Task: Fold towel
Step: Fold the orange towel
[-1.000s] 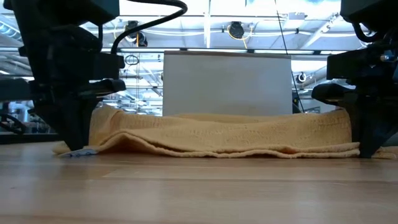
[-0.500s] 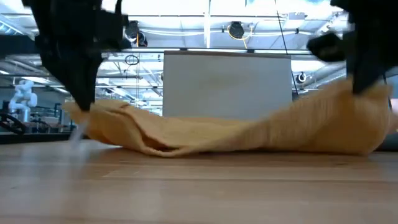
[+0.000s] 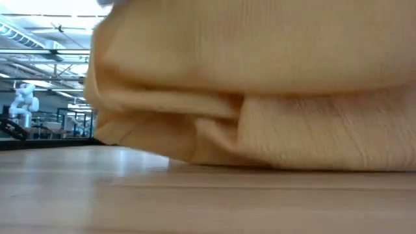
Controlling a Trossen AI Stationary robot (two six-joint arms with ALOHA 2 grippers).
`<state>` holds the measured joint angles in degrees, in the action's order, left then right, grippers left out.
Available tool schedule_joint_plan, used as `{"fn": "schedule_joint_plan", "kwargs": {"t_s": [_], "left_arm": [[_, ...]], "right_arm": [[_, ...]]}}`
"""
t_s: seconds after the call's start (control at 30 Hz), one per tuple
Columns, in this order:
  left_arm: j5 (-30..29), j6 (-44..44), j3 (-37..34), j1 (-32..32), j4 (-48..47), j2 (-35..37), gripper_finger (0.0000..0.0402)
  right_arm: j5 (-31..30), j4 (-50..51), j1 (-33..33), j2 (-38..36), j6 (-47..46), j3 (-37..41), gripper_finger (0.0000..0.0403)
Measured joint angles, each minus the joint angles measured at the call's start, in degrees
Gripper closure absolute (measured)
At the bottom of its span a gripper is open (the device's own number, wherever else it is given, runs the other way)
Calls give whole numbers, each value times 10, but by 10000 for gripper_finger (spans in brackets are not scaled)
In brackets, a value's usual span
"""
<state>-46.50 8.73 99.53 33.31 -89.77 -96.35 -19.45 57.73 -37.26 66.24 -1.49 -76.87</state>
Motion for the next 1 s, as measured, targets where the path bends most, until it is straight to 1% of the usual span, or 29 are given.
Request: {"fn": "schedule_joint_plan", "kwargs": {"t_s": [0.2, 0.3, 0.4, 0.43, 0.5, 0.53, 0.57, 0.63, 0.67, 0.7, 0.73, 0.83, 0.87, 1.0], "left_arm": [[-80, -53, 150, 13, -2, 13, 401], [-87, -86, 203, 11, -2, 25, 401], [-87, -115, 224, 0, -2, 38, 401], [-45, -124, 225, -7, -1, 45, 401], [123, -147, 225, -36, -4, 56, 401], [164, -143, 226, -50, -4, 57, 401], [169, -133, 226, -60, -4, 56, 401], [131, -113, 214, -72, 0, 54, 401], [120, -112, 207, -76, -4, 53, 401], [121, -117, 203, -79, -4, 53, 401], [135, -122, 200, -82, -2, 53, 401], [214, -138, 196, -90, -3, 52, 401], [231, -141, 195, -91, -3, 51, 401], [238, -146, 194, -92, -2, 49, 401]], "right_arm": [[-13, 50, -4, -9, 63, -162, 403], [-19, 78, -4, -10, 90, -232, 403], [-48, 106, -4, -11, 111, -283, 403], [-54, 120, -3, -11, 112, -298, 403], [-59, 141, 1, -11, 109, -321, 403], [-60, 142, 3, -11, 105, -325, 403], [-60, 144, 5, -11, 100, -328, 403], [-59, 152, 6, -11, 98, -328, 403], [-59, 154, 5, -9, 94, -326, 403], [-57, 155, 4, -8, 86, -322, 403], [-52, 155, 4, -6, 78, -316, 403], [-10, 155, 4, -1, 67, -298, 403], [0, 156, 4, 1, 65, -293, 403], [4, 160, 4, 4, 54, -283, 403]]}}
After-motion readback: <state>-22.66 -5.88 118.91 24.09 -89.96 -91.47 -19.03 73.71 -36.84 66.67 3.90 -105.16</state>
